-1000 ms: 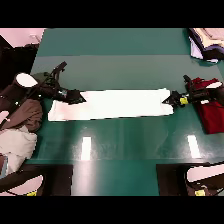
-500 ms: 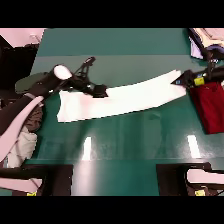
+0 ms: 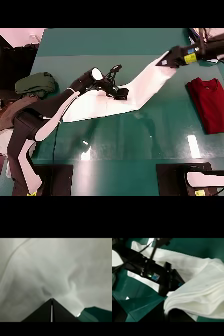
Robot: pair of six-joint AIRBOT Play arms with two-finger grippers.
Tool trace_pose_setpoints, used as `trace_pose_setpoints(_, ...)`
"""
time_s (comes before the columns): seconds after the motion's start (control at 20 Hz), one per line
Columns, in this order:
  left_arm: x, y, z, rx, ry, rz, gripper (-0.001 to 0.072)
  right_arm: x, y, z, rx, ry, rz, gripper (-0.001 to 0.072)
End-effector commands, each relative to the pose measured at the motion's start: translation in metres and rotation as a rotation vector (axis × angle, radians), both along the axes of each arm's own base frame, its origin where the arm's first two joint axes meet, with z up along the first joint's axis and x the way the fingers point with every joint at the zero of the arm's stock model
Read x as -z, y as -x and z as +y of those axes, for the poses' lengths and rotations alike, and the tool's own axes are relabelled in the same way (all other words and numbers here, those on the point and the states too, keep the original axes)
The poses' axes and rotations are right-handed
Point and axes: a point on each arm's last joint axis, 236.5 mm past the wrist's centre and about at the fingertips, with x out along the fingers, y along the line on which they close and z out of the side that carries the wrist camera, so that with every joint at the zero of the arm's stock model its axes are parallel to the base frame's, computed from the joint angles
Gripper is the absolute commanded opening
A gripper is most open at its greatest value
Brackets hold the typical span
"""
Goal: Fold the shirts.
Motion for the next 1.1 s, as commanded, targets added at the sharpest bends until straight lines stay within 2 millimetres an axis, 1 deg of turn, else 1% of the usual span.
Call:
trace_pose_setpoints(0.0,0.013,0.003,-0.002,0.026,-0.029,0.013,0.0024,-0.017,0.002,0.045,-0.084,-0.011,-0.037,0.0011)
trace_pose_setpoints(0.1,0.015,0.009,0.002,0.048,-0.045,0.029,0.0024,-0.019,0.004,0.062,-0.121,-0.013,-0.051,0.0011)
trace_pose_setpoints(0.2,0.014,0.009,0.016,0.073,-0.075,0.043,0.0023,-0.020,0.004,0.076,-0.150,-0.016,-0.062,0.0011)
trace_pose_setpoints(0.3,0.002,0.004,0.037,0.104,-0.108,0.047,0.0022,-0.018,0.006,0.089,-0.173,-0.019,-0.067,0.0011)
trace_pose_setpoints(0.35,-0.008,-0.003,0.051,0.104,-0.126,0.030,0.0023,-0.017,0.007,0.097,-0.184,-0.023,-0.068,0.0011)
trace_pose_setpoints(0.45,-0.042,-0.027,0.090,0.056,-0.172,-0.061,0.0023,-0.014,0.010,0.112,-0.203,-0.029,-0.071,0.0010)
trace_pose_setpoints(0.55,-0.092,-0.051,0.141,-0.026,-0.209,-0.170,0.0023,-0.012,0.009,0.132,-0.215,-0.044,-0.096,0.0011)
trace_pose_setpoints(0.65,-0.140,-0.058,0.194,-0.097,-0.244,-0.246,0.0023,-0.010,0.009,0.156,-0.231,-0.062,-0.127,0.0011)
trace_pose_setpoints(0.75,-0.178,-0.054,0.246,-0.149,-0.299,-0.309,0.0024,-0.002,0.010,0.184,-0.251,-0.076,-0.147,0.0011)
trace_pose_setpoints(0.85,-0.208,-0.045,0.292,-0.217,-0.364,-0.352,0.0024,0.011,0.011,0.213,-0.272,-0.089,-0.168,0.0012)
trace_pose_setpoints(0.95,-0.234,-0.036,0.323,-0.276,-0.393,-0.387,0.0024,0.031,0.013,0.244,-0.291,-0.096,-0.175,0.0013)
trace_pose_setpoints(1.05,-0.253,-0.031,0.338,-0.320,-0.393,-0.423,0.0025,0.058,0.017,0.280,-0.322,-0.098,-0.208,0.0013)
